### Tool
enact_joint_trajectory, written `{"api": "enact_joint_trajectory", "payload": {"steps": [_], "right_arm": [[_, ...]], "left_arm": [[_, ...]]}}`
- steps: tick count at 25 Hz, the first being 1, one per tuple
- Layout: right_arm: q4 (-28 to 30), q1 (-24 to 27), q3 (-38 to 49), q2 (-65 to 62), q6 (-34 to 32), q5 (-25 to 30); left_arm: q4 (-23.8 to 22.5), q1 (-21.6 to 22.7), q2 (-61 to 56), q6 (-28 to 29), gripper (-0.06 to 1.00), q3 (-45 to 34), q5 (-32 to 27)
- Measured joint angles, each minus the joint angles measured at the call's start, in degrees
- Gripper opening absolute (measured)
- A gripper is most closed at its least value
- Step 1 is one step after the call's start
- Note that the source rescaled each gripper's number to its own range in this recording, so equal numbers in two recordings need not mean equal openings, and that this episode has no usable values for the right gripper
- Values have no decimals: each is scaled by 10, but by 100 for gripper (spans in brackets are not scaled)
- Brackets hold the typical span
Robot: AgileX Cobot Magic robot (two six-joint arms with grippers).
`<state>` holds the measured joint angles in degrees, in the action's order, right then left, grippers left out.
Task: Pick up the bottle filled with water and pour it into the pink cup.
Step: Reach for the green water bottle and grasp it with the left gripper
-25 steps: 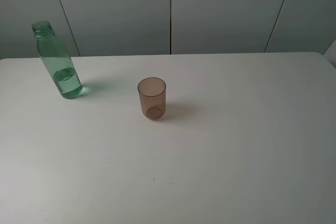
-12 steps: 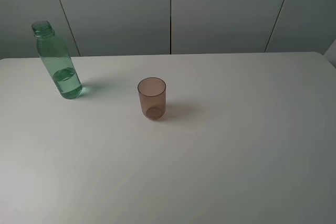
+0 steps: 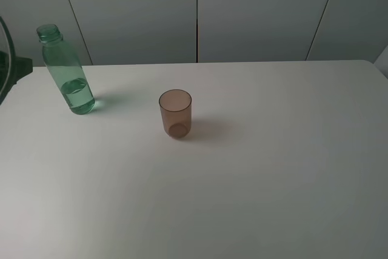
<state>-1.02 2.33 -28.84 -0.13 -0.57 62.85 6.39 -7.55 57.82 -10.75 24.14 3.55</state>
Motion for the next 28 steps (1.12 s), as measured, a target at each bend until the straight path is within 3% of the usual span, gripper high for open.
{"api": "enact_joint_trajectory", "payload": {"steps": [5, 19, 23, 28], "right_arm": [[0, 0, 0, 0, 0, 0], [0, 0, 0, 0, 0, 0], [0, 0, 0, 0, 0, 0], [0, 0, 0, 0, 0, 0]], "left_arm": [[-11, 0, 76, 0, 84, -45, 135], [0, 0, 329, -53, 84, -46, 400], [5, 0, 355, -59, 84, -31, 426], [4, 0, 373, -59, 98, -21, 439]]}}
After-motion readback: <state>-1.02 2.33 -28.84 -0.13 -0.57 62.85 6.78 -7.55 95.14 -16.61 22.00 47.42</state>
